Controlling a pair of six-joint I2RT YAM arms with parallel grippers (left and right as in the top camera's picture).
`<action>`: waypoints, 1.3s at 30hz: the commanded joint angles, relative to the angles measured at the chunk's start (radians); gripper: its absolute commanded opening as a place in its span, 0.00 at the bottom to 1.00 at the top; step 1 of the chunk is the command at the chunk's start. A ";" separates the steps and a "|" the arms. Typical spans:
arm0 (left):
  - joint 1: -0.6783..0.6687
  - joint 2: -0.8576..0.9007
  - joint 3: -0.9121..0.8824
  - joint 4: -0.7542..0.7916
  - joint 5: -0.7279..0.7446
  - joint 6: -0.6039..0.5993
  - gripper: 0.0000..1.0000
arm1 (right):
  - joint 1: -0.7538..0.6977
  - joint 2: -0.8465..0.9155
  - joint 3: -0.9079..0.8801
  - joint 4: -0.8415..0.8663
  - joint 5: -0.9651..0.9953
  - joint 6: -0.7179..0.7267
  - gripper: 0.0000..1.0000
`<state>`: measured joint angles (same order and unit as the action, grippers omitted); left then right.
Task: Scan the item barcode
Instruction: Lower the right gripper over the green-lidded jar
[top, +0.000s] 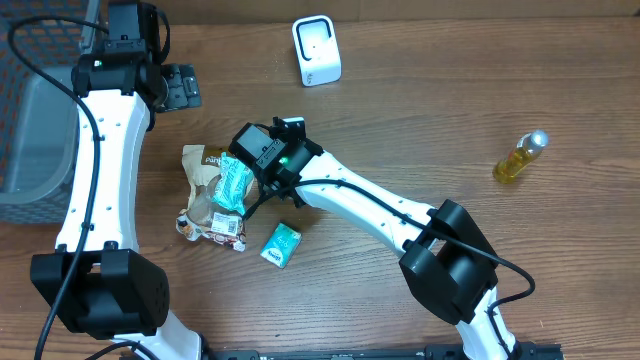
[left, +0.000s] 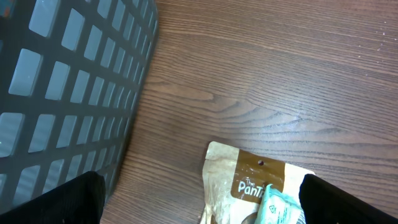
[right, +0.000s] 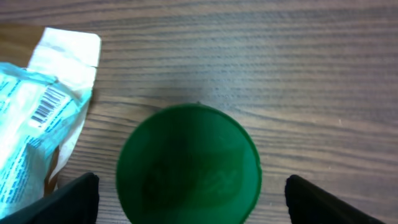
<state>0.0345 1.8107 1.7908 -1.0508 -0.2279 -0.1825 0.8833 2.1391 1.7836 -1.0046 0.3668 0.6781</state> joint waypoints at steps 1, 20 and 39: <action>-0.002 -0.015 0.018 0.001 -0.007 0.014 1.00 | -0.004 0.017 0.002 0.023 0.018 0.002 0.97; -0.002 -0.015 0.018 0.001 -0.007 0.014 1.00 | -0.024 0.018 -0.082 0.108 0.022 -0.110 0.75; -0.002 -0.015 0.018 0.001 -0.007 0.014 1.00 | -0.142 0.018 -0.082 0.001 0.021 0.037 0.61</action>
<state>0.0345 1.8107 1.7908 -1.0508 -0.2279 -0.1825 0.7921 2.1487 1.7115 -0.9653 0.3698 0.6632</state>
